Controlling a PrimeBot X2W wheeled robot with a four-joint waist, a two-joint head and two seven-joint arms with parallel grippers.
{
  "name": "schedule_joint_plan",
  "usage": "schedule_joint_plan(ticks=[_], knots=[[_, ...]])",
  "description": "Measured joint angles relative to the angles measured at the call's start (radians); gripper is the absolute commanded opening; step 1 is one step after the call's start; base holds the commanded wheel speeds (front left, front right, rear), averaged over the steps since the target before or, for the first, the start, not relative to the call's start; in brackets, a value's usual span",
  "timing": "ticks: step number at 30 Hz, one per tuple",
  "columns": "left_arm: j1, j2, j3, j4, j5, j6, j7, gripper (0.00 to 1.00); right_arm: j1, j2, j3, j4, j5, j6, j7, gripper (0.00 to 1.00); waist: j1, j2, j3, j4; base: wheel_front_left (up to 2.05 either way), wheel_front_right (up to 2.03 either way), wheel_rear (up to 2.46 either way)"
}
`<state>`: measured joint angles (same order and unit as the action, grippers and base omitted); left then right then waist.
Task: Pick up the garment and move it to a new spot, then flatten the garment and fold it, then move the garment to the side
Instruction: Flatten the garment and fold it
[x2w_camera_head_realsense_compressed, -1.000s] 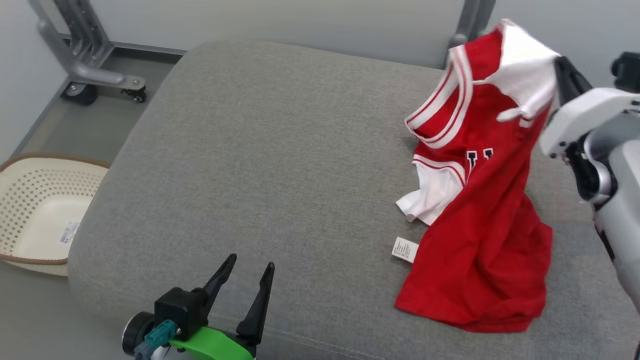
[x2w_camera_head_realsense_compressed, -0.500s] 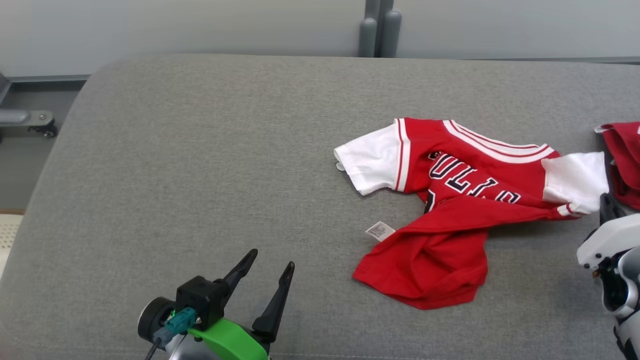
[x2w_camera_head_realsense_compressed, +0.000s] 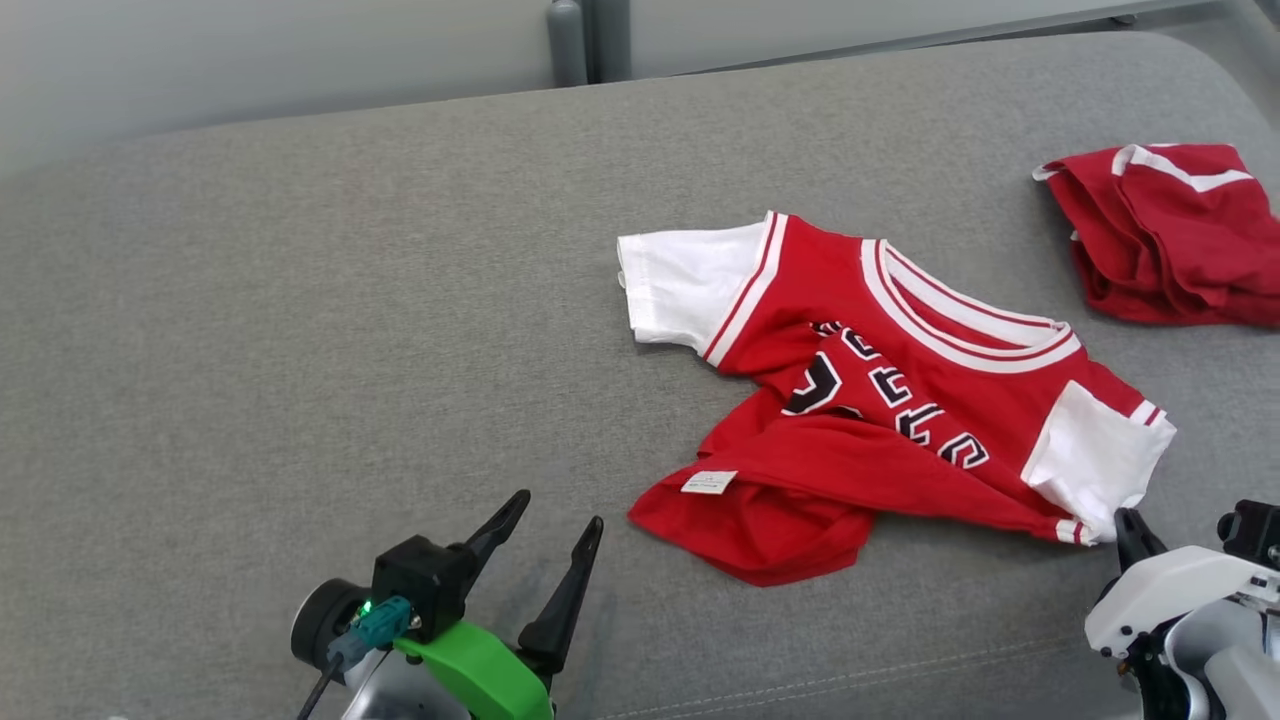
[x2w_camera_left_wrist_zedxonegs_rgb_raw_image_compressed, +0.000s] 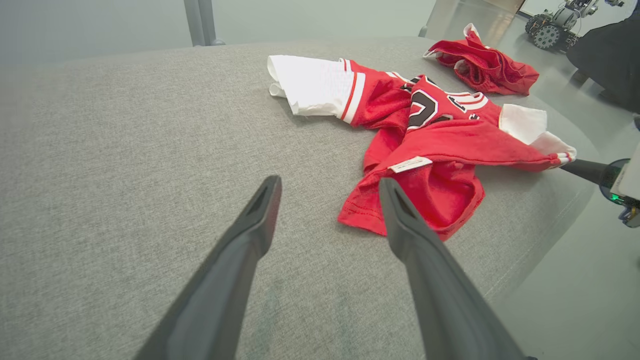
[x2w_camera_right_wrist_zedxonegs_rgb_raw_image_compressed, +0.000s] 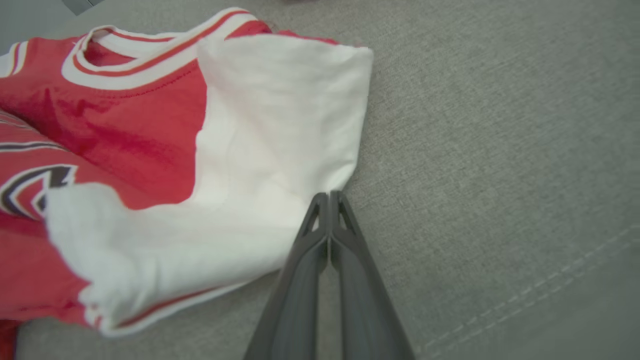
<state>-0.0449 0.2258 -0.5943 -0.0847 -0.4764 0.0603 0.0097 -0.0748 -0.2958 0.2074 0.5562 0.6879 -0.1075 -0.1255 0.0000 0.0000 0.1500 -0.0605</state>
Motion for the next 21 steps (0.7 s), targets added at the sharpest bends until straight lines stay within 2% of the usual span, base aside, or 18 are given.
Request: schedule_joint_plan(ticks=[1, 3, 5, 6, 7, 14, 21], knots=[[-0.006, -0.003, -0.002, 0.003, 0.000, 0.000, 0.001, 1.00, 0.005, 0.006, 0.003, -0.002, 0.000, 0.000, 0.000, 0.00, 0.0000, 0.0000, 0.005, -0.008, 0.00, 0.00, 0.00], [-0.018, -0.012, -0.001, 0.008, 0.000, 0.000, 0.007, 1.00, 0.016, 0.011, 0.013, -0.007, 0.000, 0.000, 0.005, 0.28, 0.0000, 0.0000, 0.015, -0.020, 0.00, 0.00, 0.00], [-0.019, -0.017, -0.002, 0.014, 0.000, -0.001, 0.007, 1.00, 0.022, 0.008, 0.016, -0.014, -0.002, 0.000, 0.009, 0.43, 0.0000, 0.0000, 0.024, -0.027, 0.00, 0.00, 0.00], [-0.020, -0.018, -0.005, 0.018, 0.000, -0.008, 0.007, 1.00, 0.024, 0.006, 0.015, -0.018, -0.002, 0.000, 0.011, 0.67, 0.0000, 0.0000, 0.028, -0.028, 0.00, 0.00, 0.00], [-0.021, -0.020, -0.009, 0.022, 0.000, -0.009, 0.007, 1.00, 0.027, 0.002, 0.014, -0.021, -0.002, 0.000, 0.012, 1.00, 0.0000, 0.0000, 0.031, -0.027, 0.00, 0.00, 0.00], [-0.024, -0.026, -0.007, 0.044, -0.002, -0.008, 0.007, 1.00, 0.077, -0.054, 0.018, -0.045, -0.026, -0.008, 0.044, 1.00, 0.0000, 0.0000, 0.032, -0.005, 0.00, 0.00, 0.00], [-0.023, -0.026, -0.004, 0.064, -0.009, -0.013, 0.012, 1.00, 0.081, -0.086, 0.040, -0.161, -0.062, -0.009, 0.066, 1.00, 0.0000, 0.0000, 0.035, -0.005, 0.00, 0.00, 0.00]])
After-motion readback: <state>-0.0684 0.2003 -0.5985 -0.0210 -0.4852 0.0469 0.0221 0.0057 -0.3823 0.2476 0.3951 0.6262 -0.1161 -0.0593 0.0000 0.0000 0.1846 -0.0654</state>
